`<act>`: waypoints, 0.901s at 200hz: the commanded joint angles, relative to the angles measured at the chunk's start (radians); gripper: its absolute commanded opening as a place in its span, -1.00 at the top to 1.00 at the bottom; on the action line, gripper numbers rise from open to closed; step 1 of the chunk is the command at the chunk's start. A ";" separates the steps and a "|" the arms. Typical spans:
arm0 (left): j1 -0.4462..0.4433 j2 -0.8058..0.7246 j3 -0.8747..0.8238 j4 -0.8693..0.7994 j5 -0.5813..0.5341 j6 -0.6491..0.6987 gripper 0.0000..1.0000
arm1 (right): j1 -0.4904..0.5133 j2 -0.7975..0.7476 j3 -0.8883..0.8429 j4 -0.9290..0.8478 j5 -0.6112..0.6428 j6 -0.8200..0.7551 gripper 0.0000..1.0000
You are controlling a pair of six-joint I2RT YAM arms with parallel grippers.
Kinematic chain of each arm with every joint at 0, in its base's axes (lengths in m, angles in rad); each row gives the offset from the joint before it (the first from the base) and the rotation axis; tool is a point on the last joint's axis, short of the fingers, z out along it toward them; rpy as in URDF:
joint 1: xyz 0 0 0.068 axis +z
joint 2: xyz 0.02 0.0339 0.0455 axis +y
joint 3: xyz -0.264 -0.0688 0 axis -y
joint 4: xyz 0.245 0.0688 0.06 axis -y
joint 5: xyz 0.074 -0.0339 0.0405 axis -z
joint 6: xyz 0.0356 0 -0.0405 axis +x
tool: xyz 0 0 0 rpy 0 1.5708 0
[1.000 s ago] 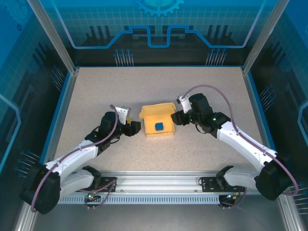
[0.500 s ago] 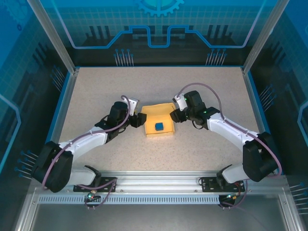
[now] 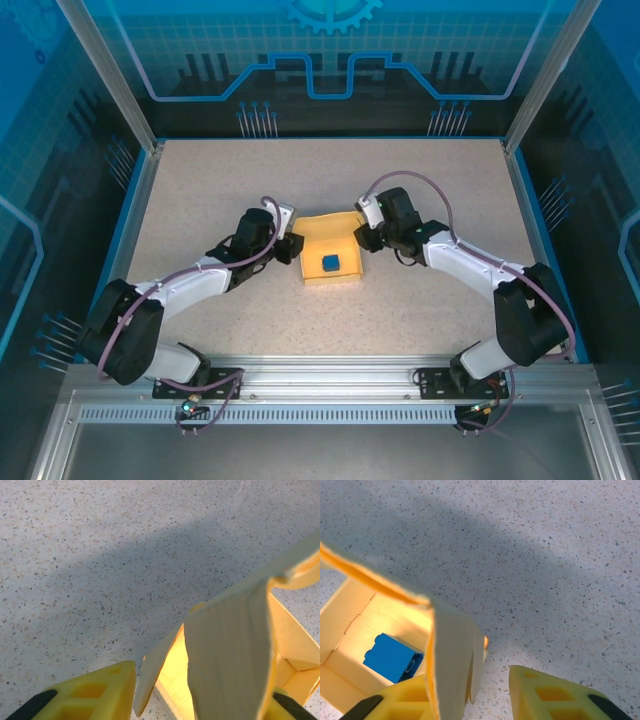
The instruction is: Fold the paper box
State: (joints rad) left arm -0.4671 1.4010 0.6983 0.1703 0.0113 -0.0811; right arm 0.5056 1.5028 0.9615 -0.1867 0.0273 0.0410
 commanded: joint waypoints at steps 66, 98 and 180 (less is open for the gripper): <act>-0.015 0.011 0.027 0.018 -0.025 -0.005 0.77 | 0.082 0.050 0.069 -0.004 0.143 0.079 0.69; -0.044 0.008 0.044 0.003 -0.098 -0.052 0.90 | 0.115 0.048 0.091 -0.056 0.239 0.192 0.83; -0.123 0.064 0.132 -0.028 -0.368 -0.288 0.97 | 0.174 0.113 0.167 -0.106 0.382 0.440 0.94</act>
State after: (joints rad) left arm -0.5644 1.4288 0.7612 0.1322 -0.2569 -0.2939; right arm 0.6659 1.5688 1.0718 -0.2638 0.3534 0.3885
